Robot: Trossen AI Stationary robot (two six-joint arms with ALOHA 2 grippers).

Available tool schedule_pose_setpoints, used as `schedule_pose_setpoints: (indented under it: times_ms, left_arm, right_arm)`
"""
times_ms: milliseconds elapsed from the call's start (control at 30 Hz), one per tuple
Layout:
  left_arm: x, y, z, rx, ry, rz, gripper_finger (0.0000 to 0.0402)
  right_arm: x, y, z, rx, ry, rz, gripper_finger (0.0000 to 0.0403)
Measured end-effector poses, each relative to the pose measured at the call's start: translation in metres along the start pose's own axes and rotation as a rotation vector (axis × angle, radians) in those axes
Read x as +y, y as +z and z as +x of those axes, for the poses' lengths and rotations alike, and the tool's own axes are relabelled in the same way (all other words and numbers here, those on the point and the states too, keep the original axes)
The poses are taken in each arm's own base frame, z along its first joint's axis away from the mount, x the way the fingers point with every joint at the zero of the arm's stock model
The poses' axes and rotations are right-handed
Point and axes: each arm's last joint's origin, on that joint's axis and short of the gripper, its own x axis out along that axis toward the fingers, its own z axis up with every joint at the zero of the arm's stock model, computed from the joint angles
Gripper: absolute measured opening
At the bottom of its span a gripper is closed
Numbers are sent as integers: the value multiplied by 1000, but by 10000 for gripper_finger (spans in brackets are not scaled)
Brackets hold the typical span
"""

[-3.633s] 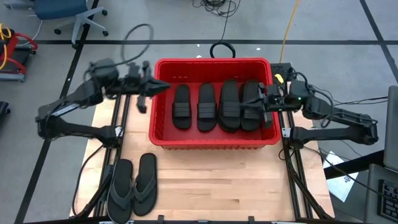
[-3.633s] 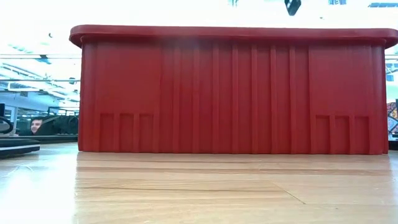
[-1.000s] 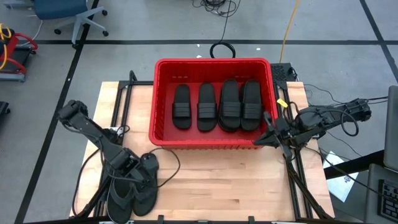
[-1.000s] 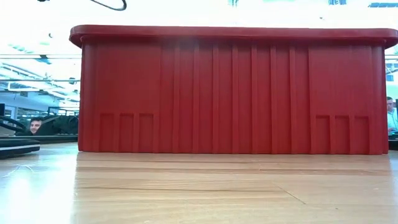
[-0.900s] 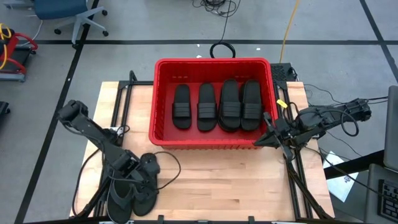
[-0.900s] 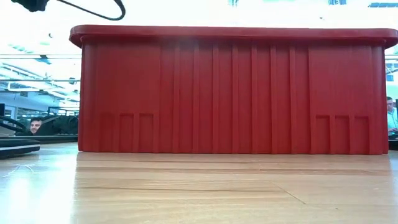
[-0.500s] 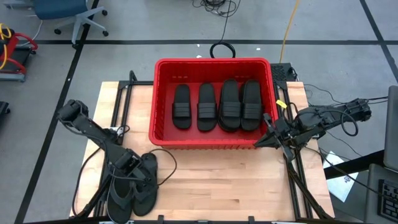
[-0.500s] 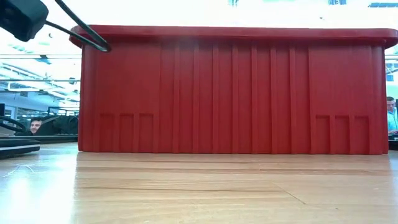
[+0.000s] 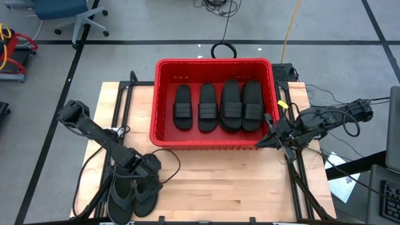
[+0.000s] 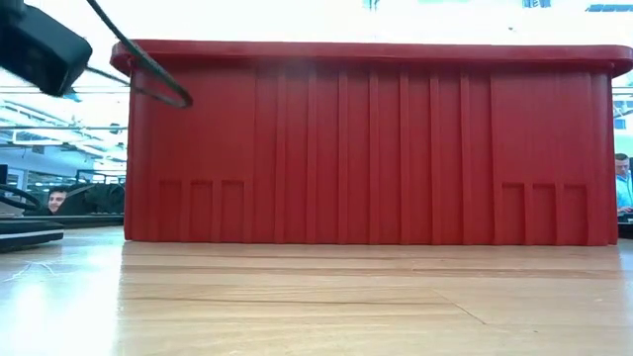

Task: Pick and place slides into bin
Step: Put the black slipper into the red bin

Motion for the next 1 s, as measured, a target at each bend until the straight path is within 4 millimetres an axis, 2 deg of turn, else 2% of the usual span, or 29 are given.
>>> schedule_pose_setpoints:
  times_ms: [133,367,700,867,1000]
  left_arm:
    - [6,3,9,12,-41,-45,248]
    - [7,3,10,29,-38,-37,205]
    - [7,1,10,72,-45,24,99]
    - [3,1,10,87,-83,80,14]
    - [-4,1,9,82,-161,108,5]
  right_arm:
    - [0,0,0,-1,-3,0,0]
    - [0,0,0,0,-4,1,0]
    - [-1,-4,0,37,-13,4,0]
    - [-1,-5,-1,53,-17,-11,0]
    - [-2,-5,-1,54,-19,-19,0]
